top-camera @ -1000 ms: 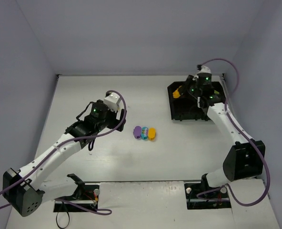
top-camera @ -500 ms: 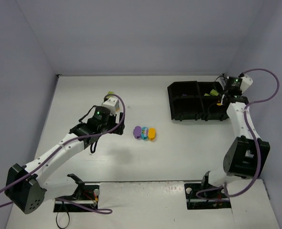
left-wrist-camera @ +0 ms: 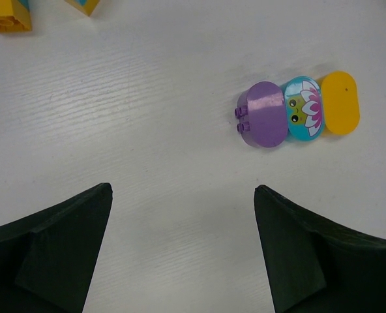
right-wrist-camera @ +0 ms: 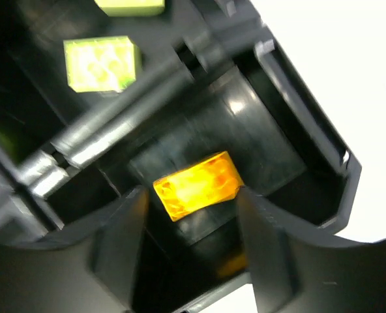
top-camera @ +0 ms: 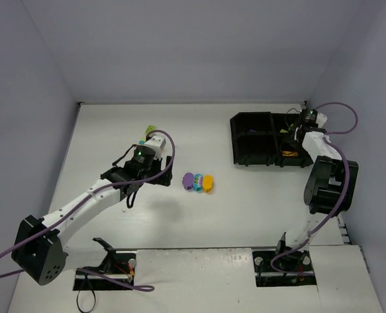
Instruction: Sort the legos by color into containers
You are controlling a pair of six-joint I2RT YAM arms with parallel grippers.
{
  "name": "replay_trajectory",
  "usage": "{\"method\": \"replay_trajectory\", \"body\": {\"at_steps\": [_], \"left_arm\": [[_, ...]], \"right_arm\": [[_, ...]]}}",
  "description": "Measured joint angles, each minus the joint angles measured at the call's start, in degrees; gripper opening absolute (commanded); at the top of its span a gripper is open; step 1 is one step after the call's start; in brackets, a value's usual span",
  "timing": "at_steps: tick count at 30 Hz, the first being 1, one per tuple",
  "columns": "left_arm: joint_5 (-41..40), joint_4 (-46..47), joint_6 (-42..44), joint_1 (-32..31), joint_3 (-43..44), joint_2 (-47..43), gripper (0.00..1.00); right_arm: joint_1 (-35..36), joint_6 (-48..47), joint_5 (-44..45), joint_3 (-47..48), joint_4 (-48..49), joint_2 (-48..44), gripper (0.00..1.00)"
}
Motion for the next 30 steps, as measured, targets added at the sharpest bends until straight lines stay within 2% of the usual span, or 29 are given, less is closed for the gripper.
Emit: {"method": "replay_trajectory", "body": {"at_steps": [2, 9, 15, 22, 30], "left_arm": [[0.0, 0.0, 0.0, 0.0, 0.0, 0.0, 0.83], [0.0, 0.0, -0.2, 2.2, 0.1, 0.2, 0.83], [1.9, -0.2, -2.2, 11.3, 2.5, 3.0, 0.83], [1.6, -0.2, 0.0, 16.1, 12.0, 13.6, 0.83], [1.4, -0.1, 4.2, 21.7, 22.9, 29.4, 0.81]], "right_arm": [[0.0, -0.5, -0.3, 1.5, 0.5, 0.0, 0.63], [0.1, -1.2, -3.2, 3.5, 1.1, -2.3, 0.64], [1.8, -2.0, -9.9, 3.7, 0.7, -13.0, 0.64], [9.5, -2.9, -18.4, 2.7, 2.0, -25.7, 0.64], [13.9, -1.2, -26.4, -8.0, 2.5, -30.9, 0.64]]}}
